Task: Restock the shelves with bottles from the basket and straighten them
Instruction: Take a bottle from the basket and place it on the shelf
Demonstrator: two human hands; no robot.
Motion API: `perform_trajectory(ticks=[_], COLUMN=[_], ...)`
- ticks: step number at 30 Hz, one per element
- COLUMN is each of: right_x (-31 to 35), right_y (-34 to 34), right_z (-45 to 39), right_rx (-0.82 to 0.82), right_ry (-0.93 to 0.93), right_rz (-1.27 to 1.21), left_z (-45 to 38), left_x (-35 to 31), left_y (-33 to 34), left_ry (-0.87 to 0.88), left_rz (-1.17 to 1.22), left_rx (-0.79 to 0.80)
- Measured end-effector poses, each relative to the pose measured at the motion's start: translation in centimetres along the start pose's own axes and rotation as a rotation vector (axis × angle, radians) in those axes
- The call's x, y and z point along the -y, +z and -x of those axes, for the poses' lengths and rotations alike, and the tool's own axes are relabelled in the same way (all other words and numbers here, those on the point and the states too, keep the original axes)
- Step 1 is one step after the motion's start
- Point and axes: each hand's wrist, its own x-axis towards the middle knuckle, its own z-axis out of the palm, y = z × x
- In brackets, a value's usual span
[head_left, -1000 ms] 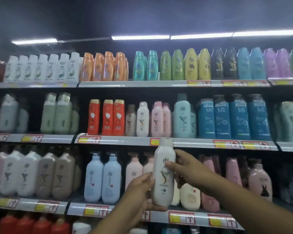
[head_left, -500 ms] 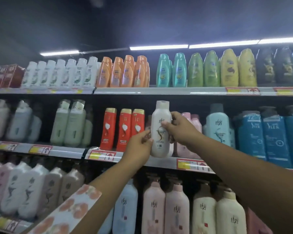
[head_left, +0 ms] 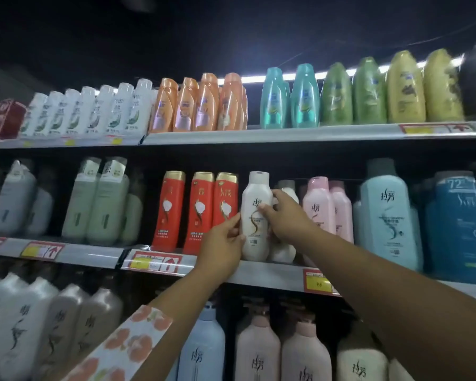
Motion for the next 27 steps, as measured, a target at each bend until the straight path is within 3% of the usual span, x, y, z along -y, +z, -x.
perform_trajectory(ticks=[8,19,24,27], right_x=[-0.1,1.1,1.9,2.5], right_y=[0.5,0.2,0.3,0.4], right_z=[0.2,1.9,3.0,3.5], right_rx=[-0.065,0.000,0.005,0.006], right_ry=[-0.016,0.090,0.173,0.222], right_rz=[0.050,0.097,0.379,0.381], left_z=[0.9,0.7,0.9,0.8], left_x=[0.6,0.5,-0.4,-0.7], left_y=[0.6,0.3,0.0,-0.3], left_ry=[0.051,-0.010,0.009,0.034], left_rz=[-0.065,-0.045,-0.093,-0.129], left_rx=[-0.046,-0.003,0.045,0.058])
